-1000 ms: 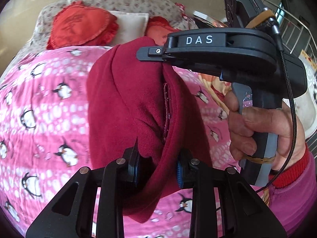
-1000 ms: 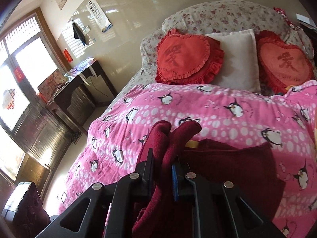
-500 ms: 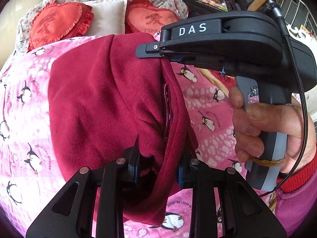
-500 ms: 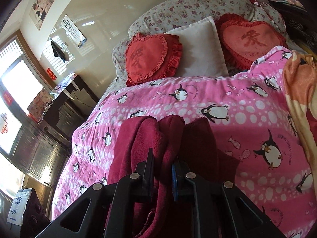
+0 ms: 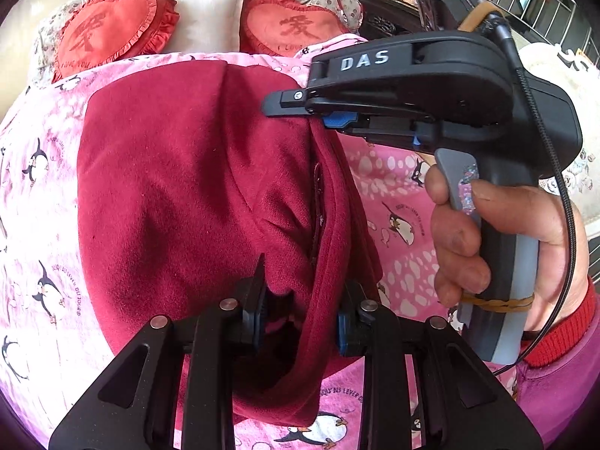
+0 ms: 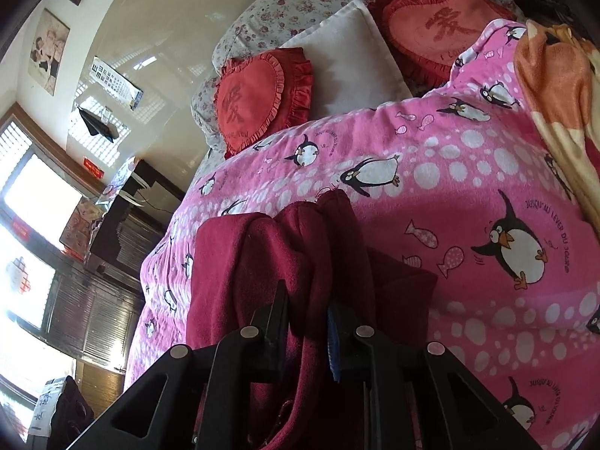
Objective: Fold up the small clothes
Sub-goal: 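Fold the shirt over onto itself with both tools, release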
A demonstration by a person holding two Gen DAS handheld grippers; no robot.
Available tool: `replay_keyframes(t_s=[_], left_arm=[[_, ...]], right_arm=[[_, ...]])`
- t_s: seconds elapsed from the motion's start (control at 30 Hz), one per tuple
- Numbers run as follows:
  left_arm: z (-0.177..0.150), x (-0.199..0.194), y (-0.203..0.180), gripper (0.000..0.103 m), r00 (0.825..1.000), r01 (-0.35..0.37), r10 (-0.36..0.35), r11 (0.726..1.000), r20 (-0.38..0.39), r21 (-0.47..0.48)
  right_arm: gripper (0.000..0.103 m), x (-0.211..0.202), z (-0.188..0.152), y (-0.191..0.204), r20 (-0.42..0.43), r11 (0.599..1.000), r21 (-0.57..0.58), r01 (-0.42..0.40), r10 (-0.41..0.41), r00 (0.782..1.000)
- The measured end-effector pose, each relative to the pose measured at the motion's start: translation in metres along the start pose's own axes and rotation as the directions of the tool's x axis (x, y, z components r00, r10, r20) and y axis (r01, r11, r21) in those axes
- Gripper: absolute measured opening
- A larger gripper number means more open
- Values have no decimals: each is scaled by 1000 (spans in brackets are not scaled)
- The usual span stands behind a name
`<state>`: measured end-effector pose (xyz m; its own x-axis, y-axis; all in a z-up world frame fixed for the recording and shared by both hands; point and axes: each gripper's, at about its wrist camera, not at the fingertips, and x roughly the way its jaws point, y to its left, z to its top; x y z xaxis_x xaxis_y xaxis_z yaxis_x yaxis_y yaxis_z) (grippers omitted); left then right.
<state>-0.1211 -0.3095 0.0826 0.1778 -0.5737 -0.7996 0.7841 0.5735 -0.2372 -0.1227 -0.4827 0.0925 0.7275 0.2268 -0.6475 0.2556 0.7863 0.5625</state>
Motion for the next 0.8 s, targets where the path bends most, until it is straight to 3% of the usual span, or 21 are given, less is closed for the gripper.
replay_keyframes(t_s=[0.3,0.4,0.5,0.6,0.8], left_arm=[[3,-9,0,26,1000,11,-11,1000,8,-21],[6,-5,-4,26,1000,14,-14,1000,6,-23],[7,6,-6,26,1000,6,-7,999,-9,-33],[6,12,-6,26,1000,3,-3,999,-13,-44],[6,5,-5,29,1000,17,-18,998,-18,-53]], right_arm=[[18,3,4,21,39,997,-77,30,-27,999],[16,-8,6,33,105,983,-157,100,-84,991],[15,-8,12,29,132,974,-148,170,-151,980],[14,8,14,10,99,969,-124,214,-202,974],[14,16,11,2,73,968,-131,215,-206,976]])
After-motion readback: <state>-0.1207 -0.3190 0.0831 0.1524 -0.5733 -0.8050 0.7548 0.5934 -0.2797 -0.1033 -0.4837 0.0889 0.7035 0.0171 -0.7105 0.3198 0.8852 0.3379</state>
